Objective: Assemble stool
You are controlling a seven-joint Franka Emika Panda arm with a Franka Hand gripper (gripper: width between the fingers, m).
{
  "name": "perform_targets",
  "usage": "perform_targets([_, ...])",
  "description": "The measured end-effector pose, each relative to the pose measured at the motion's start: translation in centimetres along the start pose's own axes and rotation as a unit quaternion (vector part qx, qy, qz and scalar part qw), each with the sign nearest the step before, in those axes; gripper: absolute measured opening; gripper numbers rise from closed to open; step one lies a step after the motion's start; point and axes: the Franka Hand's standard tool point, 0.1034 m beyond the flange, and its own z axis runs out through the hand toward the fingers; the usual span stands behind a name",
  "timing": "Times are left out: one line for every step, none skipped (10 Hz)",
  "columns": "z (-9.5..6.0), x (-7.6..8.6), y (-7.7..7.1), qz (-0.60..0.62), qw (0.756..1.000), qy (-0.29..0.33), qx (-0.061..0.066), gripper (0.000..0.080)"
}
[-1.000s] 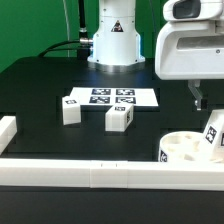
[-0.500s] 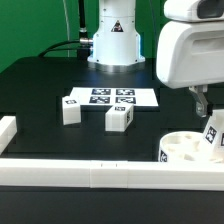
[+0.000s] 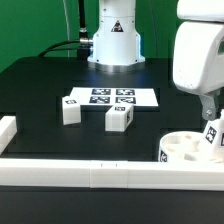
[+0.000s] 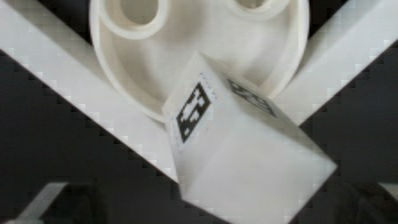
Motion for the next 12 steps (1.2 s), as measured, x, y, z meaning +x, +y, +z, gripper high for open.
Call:
perform_targets([0.0, -0.16, 0.23, -0.044, 0.999, -0.003, -0.003, 0.0649])
perform_targets([0.0, -0.24, 0.36, -0.075, 0.997, -0.004, -0.005, 0.0649])
perform_targets([0.01, -0.35, 0.55, -0.116, 0.993, -0.007, -0.009, 0.0649])
perform_targets([0.09, -0.07, 0.77, -0.181, 0.983, -0.003, -0.026, 0.0649])
perform_targets([0.32, -0.11, 0.58, -0.231, 0.972, -0.009, -0.035, 0.0649])
perform_targets([0.48, -0.14, 0.31, -0.267, 0.963, -0.017, -0.038, 0.0649])
perform_targets([0.48, -0.12, 0.28, -0.32, 0.946, -0.025, -0.042, 0.0649])
perform_targets([0.53, -0.12, 0.25, -0.36, 0.932, -0.03, -0.044, 0.0649])
perform_targets([0.63, -0.05, 0.08, -0.375, 0.925, -0.034, -0.045, 0.0649])
perform_targets([0.75, 0.0, -0.13, -0.371, 0.927, -0.033, -0.044, 0.0649])
perform_targets([0.8, -0.09, -0.04, -0.371, 0.927, -0.034, -0.044, 0.0649])
perform_targets([0.91, -0.19, 0.02, -0.37, 0.927, -0.035, -0.043, 0.0649])
